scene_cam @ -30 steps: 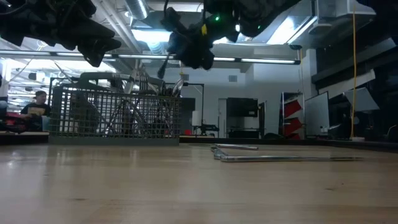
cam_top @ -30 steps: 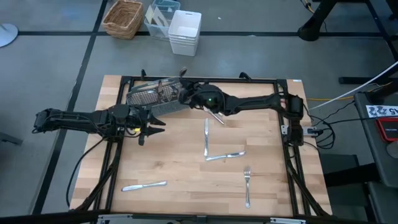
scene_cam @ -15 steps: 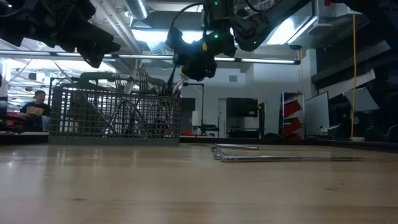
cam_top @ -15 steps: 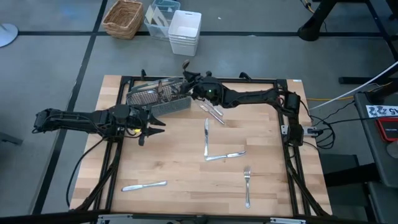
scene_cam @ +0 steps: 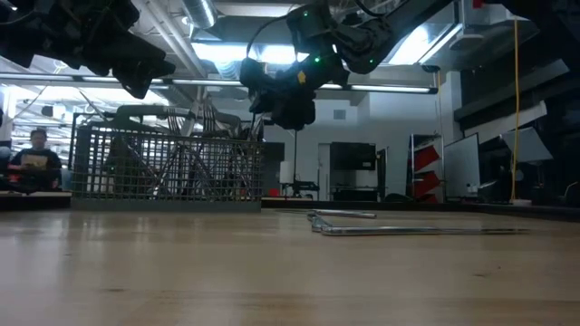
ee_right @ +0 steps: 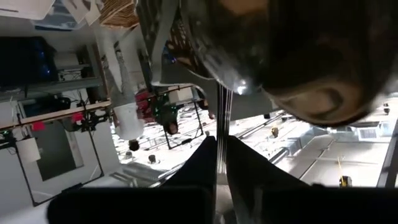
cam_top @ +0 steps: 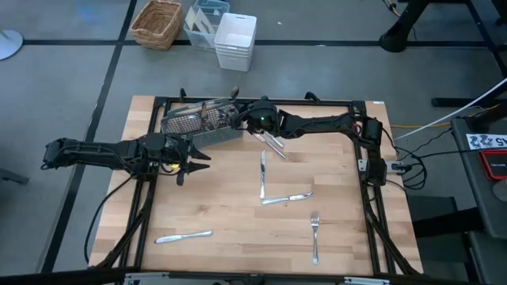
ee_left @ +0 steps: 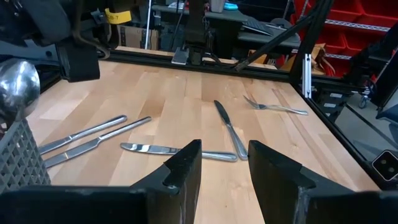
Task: Sort silverware
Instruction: Put the silver fork into the silverware rack, then put the silver table knife into the silverware rack
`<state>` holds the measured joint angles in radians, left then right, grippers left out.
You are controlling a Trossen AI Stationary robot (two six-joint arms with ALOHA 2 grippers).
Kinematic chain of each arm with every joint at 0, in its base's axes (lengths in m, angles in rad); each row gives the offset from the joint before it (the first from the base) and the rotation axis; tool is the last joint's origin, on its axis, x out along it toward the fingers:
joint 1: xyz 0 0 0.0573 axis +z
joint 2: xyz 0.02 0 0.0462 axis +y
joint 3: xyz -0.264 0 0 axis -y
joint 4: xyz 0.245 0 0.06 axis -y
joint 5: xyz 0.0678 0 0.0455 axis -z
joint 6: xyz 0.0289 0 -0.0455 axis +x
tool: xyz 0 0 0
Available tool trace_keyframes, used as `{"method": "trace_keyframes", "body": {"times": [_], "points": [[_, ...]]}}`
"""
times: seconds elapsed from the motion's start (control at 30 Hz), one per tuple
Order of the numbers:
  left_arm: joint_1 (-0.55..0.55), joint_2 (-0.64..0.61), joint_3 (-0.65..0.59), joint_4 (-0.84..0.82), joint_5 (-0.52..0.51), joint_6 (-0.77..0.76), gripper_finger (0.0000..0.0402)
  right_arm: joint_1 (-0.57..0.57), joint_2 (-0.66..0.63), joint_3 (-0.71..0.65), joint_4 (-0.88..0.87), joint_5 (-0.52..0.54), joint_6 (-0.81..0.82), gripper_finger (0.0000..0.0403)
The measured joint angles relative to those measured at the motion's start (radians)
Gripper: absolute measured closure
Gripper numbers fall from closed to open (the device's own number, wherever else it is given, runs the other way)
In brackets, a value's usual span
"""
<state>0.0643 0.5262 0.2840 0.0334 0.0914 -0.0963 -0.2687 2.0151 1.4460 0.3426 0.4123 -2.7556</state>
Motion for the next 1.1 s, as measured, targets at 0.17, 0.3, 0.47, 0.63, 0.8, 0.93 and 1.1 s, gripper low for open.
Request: {"method": "trace_keyframes", "body": {"times": [0.17,0.3,0.47,0.63,0.8,0.93,1.1], "points": [[0.0,0.0,0.0,0.0,0.0,0.0,0.0276,0.0,0.0,0.0,-0.022,-0.046,0.005,0.0361],[0.0,0.0,0.0,0.0,0.0,0.0,0.0276,0.0,0.0,0.0,-0.052,-0.066,0.052,0.0358],[0.0,0.0,0.0,0.0,0.0,0.0,0.0276,0.001,0.0,0.0,-0.066,-0.07,0.125,0.0357],[0.0,0.0,0.0,0.0,0.0,-0.004,0.0276,0.001,0.0,0.0,-0.045,-0.069,0.224,0.0357],[0.0,0.0,0.0,0.0,0.001,-0.033,0.0276,0.001,0.0,0.0,0.051,-0.064,0.316,0.0357],[0.0,0.0,0.0,0.0,0.001,-0.067,0.0276,0.001,0.0,0.0,0.152,-0.057,0.398,0.0357],[0.0,0.0,0.0,0.0,0.001,-0.085,0.0276,0.008,-0.002,0.0,0.186,-0.012,0.422,0.0356]]}}
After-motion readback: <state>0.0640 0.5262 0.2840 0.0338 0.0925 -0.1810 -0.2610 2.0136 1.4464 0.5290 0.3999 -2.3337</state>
